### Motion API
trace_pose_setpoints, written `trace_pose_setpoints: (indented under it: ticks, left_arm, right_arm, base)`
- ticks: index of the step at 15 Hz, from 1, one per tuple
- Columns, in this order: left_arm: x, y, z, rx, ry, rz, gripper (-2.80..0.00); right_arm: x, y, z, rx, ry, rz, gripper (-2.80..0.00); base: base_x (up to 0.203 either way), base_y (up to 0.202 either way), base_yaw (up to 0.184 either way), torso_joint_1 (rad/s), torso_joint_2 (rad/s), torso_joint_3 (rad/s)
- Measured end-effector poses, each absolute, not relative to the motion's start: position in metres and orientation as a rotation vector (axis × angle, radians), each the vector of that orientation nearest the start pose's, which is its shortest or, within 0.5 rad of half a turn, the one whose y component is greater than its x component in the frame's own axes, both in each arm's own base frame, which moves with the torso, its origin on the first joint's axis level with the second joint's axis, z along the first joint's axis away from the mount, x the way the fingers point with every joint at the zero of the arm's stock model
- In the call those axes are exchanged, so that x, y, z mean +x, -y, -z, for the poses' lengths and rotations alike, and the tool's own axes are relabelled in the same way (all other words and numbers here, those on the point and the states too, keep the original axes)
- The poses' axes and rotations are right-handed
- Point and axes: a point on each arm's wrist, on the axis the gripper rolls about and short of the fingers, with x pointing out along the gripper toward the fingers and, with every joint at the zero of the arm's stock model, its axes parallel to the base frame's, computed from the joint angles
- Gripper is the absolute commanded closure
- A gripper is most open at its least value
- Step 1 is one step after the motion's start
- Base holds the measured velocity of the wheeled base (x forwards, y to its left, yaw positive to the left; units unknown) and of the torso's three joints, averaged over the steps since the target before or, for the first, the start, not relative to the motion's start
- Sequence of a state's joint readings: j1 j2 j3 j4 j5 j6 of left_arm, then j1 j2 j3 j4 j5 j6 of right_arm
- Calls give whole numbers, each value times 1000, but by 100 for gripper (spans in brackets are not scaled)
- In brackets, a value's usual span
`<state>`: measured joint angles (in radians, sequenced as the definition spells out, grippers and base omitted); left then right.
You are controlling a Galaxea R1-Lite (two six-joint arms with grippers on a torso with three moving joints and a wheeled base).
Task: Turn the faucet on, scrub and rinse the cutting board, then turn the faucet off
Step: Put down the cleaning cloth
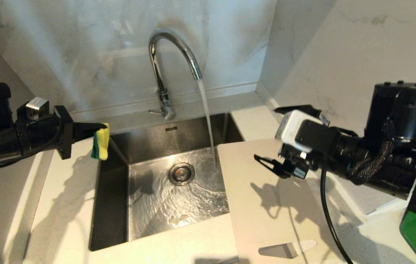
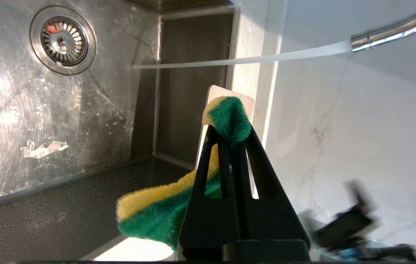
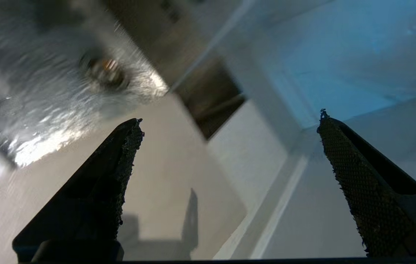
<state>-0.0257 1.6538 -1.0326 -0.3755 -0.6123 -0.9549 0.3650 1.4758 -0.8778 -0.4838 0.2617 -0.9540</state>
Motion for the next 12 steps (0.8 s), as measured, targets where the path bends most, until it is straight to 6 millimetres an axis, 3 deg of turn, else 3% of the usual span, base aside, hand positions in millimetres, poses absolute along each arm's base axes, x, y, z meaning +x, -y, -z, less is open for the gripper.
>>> trace_pose_setpoints:
  ticks: [2,3,9,12]
  left_arm:
    - [306,22,-233,-990,-533,474,0]
    - [307,23,-232,-990,-538,476,0]
    - [306,25,-232,-988,-541,481,0]
    - [306,25,-232,-988,-541,482,0]
  right_arm:
    - [250,-100,-281,-795,244,-590,-280]
    - [253,-101,-294,-722,262,-577,0]
    - [271,-103,-358,-305,323,-398,0]
    - [281,-97,-378,-205,357,-270,0]
  base:
    - [0,0,0,0,0,0]
    - [0,0,0,0,0,0]
    - [0,0,0,0,0,0]
    - [0,0,0,0,0,0]
